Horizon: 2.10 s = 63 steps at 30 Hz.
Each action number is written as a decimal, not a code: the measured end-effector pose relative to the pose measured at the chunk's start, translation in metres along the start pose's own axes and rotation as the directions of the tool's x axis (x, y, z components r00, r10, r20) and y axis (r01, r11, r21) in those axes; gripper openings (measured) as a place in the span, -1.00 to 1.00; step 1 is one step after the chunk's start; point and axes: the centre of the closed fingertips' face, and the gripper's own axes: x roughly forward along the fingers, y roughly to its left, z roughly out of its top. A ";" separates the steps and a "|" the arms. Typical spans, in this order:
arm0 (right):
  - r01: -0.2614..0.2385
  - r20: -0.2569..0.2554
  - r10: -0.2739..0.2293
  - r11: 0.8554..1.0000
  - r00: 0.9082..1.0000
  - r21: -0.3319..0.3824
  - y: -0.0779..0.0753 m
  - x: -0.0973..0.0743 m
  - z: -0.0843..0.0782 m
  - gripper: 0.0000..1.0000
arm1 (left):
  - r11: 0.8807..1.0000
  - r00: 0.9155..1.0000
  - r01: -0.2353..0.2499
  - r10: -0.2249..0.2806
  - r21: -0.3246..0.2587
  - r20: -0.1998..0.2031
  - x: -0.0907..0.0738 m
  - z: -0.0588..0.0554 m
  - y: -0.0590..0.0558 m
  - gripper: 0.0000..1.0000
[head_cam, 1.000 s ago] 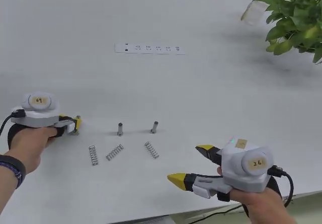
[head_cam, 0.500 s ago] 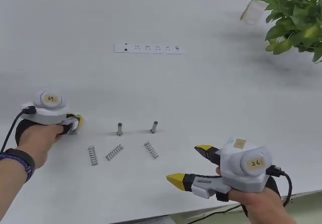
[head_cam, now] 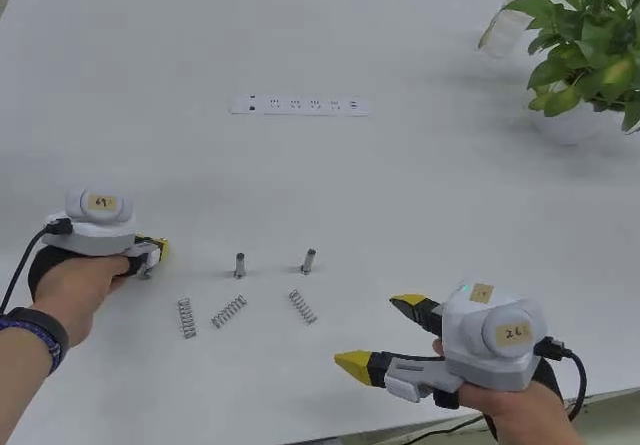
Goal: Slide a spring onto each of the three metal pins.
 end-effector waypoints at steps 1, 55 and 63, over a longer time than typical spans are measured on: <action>0.000 0.002 0.000 1.000 1.000 -0.002 0.000 0.000 0.000 0.31 | 1.000 1.000 -0.002 0.002 0.002 0.007 -0.002 0.001 0.000 -1.00; -0.006 0.031 0.006 1.000 1.000 -0.009 0.009 -0.003 -0.005 0.36 | 0.994 0.999 -0.010 0.005 0.113 0.049 -0.044 -0.005 -0.024 -1.00; -0.006 0.025 0.006 1.000 1.000 -0.010 0.009 -0.003 -0.008 0.40 | 0.989 0.999 -0.004 -0.003 0.149 0.049 -0.044 -0.010 -0.036 -1.00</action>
